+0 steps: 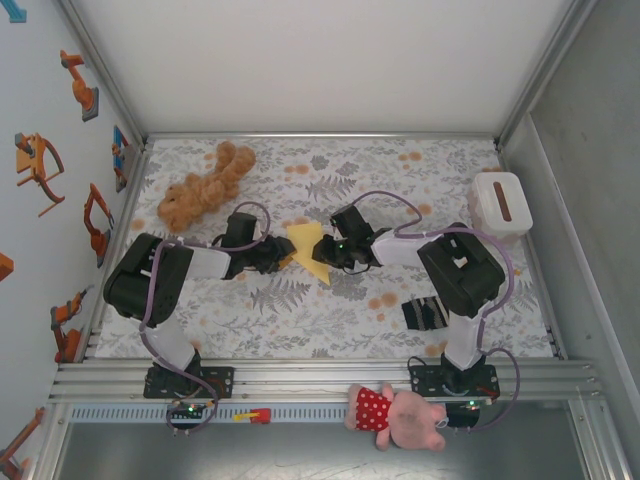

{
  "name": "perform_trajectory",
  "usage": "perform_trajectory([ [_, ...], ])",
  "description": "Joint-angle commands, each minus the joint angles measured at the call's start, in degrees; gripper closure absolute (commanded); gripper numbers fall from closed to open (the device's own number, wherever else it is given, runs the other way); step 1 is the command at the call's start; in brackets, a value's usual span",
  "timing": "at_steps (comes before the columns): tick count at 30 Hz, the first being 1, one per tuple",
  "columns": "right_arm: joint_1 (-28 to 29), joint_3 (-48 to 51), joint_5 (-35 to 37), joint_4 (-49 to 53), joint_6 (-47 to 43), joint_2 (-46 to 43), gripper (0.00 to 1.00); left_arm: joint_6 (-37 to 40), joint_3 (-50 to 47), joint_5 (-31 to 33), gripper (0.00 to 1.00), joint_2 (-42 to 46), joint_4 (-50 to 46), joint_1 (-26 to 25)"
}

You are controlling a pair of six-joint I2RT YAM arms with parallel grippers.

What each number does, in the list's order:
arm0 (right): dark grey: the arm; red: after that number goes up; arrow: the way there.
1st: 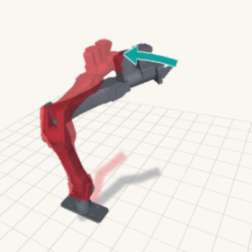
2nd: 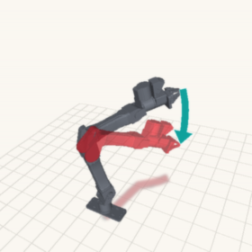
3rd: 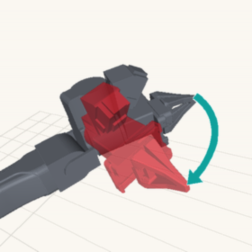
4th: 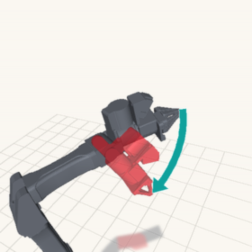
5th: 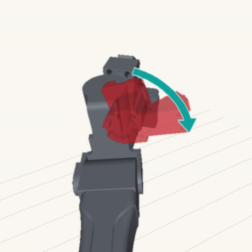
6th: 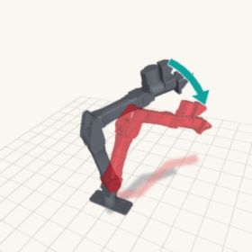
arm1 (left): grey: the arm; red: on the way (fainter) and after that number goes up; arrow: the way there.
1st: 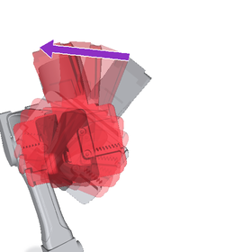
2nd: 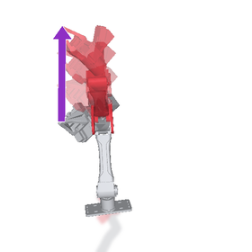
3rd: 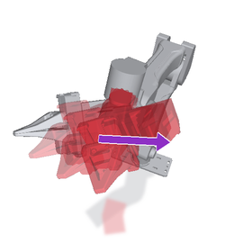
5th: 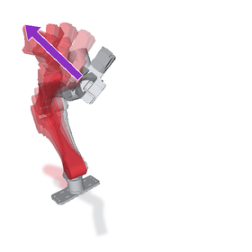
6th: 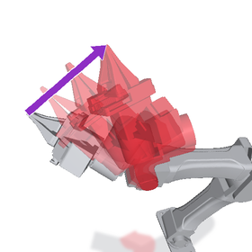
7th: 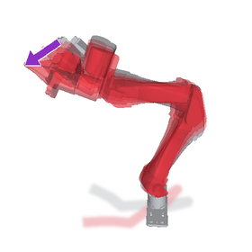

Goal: Fold a paper plane with a square sheet of paper (pick it up from the middle)
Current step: Third fold the triangle at the center of the table, then fourth fold the wing at the center of the table.

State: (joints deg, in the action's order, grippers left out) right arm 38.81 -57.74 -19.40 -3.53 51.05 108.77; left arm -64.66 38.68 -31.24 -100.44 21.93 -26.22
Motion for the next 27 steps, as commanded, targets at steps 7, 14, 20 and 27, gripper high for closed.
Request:
perform_trajectory([
  [7,-0.5,0.7,0.9,1.2,-2.0,1.4,0.78,3.3,5.4,-4.5,0.71,-1.3,-2.9,-0.6],
  [14,-0.8,-0.2,0.4,3.3,-6.0,0.3,0.79,9.1,9.2,-5.1,0.72,-2.1,-11.6,-0.7],
  [20,-0.8,0.0,-0.7,2.2,-7.4,-0.4,0.79,10.5,11.8,-7.3,0.75,-3.6,-14.5,-0.7],
  [27,-0.7,-1.8,-0.7,3.5,-9.5,-1.0,0.79,12.3,14.2,-7.3,0.90,-4.2,-19.6,-0.6],
])
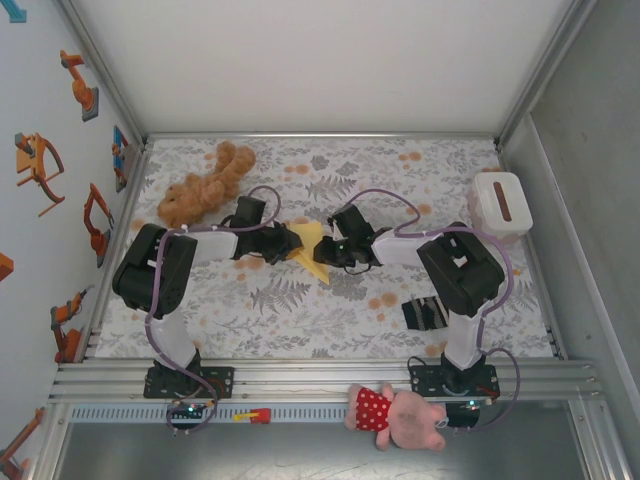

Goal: Fold a paper plane with a square sheet of paper (pick it up from the middle)
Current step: Fourth fold the wing at the center of the table.

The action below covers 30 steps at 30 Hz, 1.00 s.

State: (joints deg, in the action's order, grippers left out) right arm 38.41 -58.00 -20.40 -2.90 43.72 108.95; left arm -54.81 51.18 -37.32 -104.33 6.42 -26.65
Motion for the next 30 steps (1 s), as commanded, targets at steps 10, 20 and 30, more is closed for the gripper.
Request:
perform_trajectory([
  [10,1.9,-0.9,12.8,9.5,-12.8,-11.4,0.74,-1.0,3.7,5.2,0.96,2.8,-10.3,-0.3],
  [20,11.3,0.6,25.7,6.4,-22.2,-11.0,0.71,-4.7,8.3,10.0,0.95,2.0,-16.9,-0.7],
  [30,13.2,1.9,27.7,1.7,-25.7,-7.0,0.67,-6.3,10.5,10.6,0.95,0.6,-19.3,-1.0],
])
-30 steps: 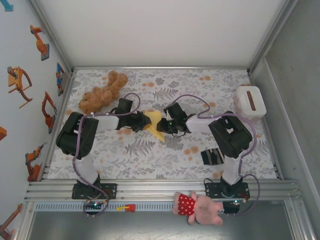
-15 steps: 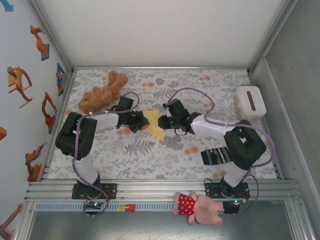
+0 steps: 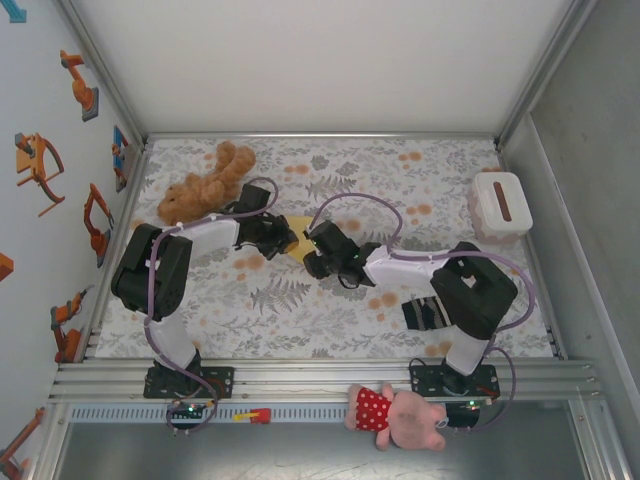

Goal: Fold a paper plane with a square sheet of paper (pick it up from the middle)
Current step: Fourth fold the wing at the center of the table.

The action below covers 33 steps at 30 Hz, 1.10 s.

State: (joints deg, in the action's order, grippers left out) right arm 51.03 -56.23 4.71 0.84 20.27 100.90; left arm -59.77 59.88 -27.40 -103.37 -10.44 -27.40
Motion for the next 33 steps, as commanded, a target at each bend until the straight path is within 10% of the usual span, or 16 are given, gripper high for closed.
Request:
perform_trajectory([
  [1,0.8,0.2,2.8,-2.3,-2.5,1.5,0.67,-1.2,2.0,0.7,0.95,-0.3,-2.8,-0.3],
  [33,1.0,-0.9,4.5,-2.9,-3.9,5.5,0.80,-1.5,2.6,1.2,0.85,0.1,-4.7,-0.9],
])
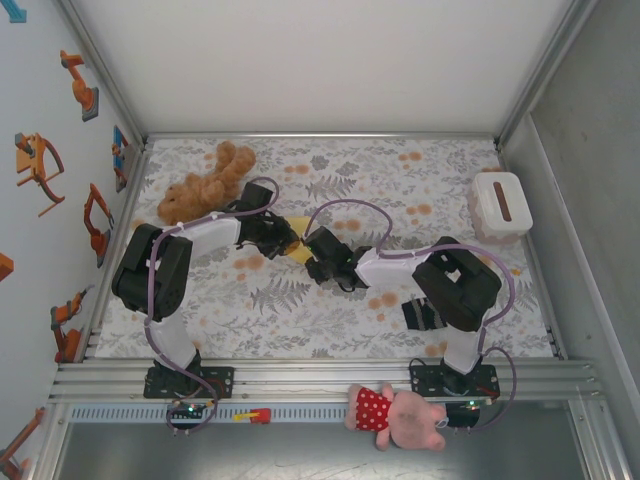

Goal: Fold a paper plane with a square sheet of paper (pick it up from the middle)
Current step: Fourth fold the wing at the center of the table.

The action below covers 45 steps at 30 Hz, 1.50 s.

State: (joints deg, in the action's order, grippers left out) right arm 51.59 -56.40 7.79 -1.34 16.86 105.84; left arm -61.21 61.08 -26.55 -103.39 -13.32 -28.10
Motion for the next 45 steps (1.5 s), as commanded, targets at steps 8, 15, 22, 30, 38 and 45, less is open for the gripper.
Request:
perform_trajectory([
  [8,0.4,-0.3,1.3,-1.0,-0.8,0.6,0.80,1.2,2.0,1.2,0.87,0.1,-3.5,0.1],
  [15,0.4,0.2,1.7,-0.8,-2.3,0.4,0.80,2.2,3.9,1.2,0.89,-0.6,-4.8,0.4],
  [22,0.4,-1.1,0.0,0.0,-1.9,-1.1,0.74,2.1,4.6,0.7,0.93,-1.6,-5.2,0.1],
  [30,0.4,-2.5,0.3,0.4,0.1,-1.3,0.74,1.9,4.6,0.7,0.93,-1.8,-5.2,-0.2],
  [38,0.4,-2.7,2.1,1.4,0.8,0.1,0.77,1.8,4.8,0.4,0.93,-1.6,-5.1,-0.3],
  [45,0.4,-2.0,3.2,2.0,0.3,-0.1,0.77,2.1,5.2,0.4,0.93,-1.7,-5.4,-0.3],
])
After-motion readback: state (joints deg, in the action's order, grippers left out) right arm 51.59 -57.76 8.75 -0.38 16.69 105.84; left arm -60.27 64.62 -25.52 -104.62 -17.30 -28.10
